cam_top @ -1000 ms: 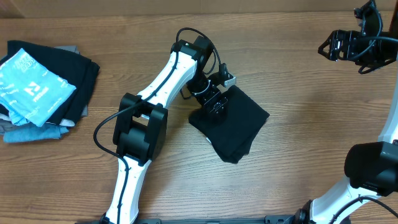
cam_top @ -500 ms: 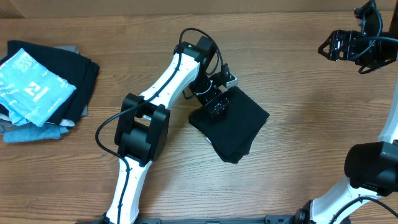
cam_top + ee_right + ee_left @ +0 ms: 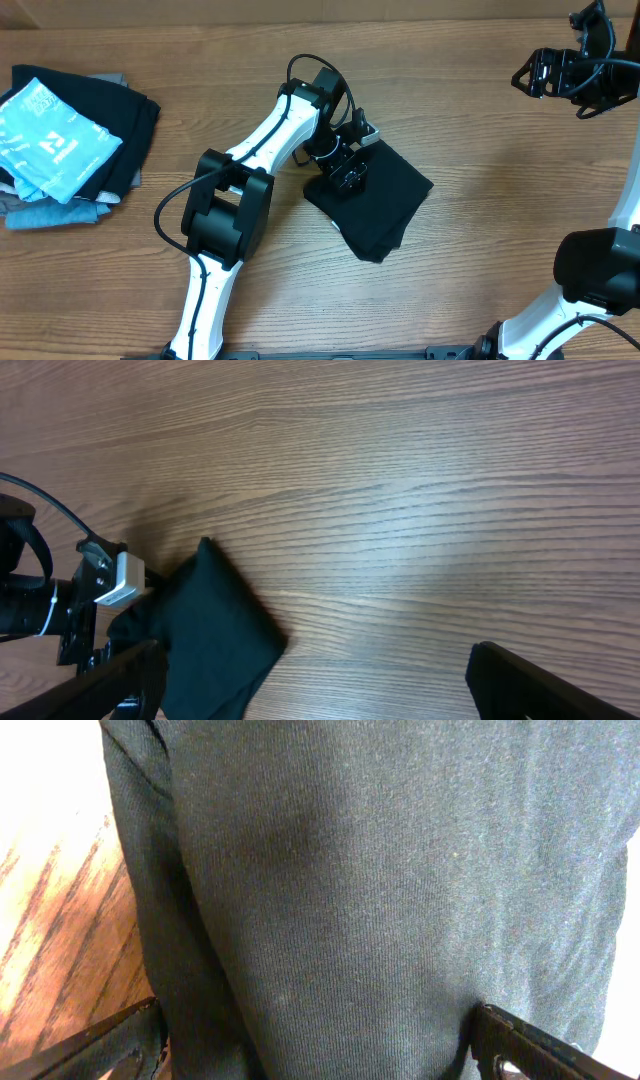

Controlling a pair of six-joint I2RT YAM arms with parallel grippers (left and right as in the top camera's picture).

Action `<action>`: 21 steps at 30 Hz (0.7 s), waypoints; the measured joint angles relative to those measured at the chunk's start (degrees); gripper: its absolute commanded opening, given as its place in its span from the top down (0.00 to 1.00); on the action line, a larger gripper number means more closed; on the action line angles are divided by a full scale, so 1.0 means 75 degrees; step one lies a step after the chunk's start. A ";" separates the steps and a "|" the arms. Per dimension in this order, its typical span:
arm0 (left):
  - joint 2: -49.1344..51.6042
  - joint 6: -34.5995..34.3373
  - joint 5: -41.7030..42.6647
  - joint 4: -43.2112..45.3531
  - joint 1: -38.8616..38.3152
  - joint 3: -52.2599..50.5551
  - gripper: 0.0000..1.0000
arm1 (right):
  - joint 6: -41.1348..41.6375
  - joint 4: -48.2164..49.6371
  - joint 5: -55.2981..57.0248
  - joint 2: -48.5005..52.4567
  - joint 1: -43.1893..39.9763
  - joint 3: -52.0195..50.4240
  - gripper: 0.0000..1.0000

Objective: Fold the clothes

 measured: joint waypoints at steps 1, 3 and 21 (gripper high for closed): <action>0.0000 -0.0029 0.0000 0.0003 0.0000 0.0000 0.00 | -0.0003 0.0000 0.0000 0.0000 -0.0003 0.0000 0.00; 0.0000 -0.0143 0.0003 0.0023 0.0000 0.0000 0.00 | -0.0003 0.0000 -0.0003 0.0000 0.0000 0.0000 0.00; 0.0000 -0.0265 0.0003 0.0038 0.0000 0.0000 0.00 | -0.0003 -0.0003 0.0003 0.0000 0.0000 0.0000 0.00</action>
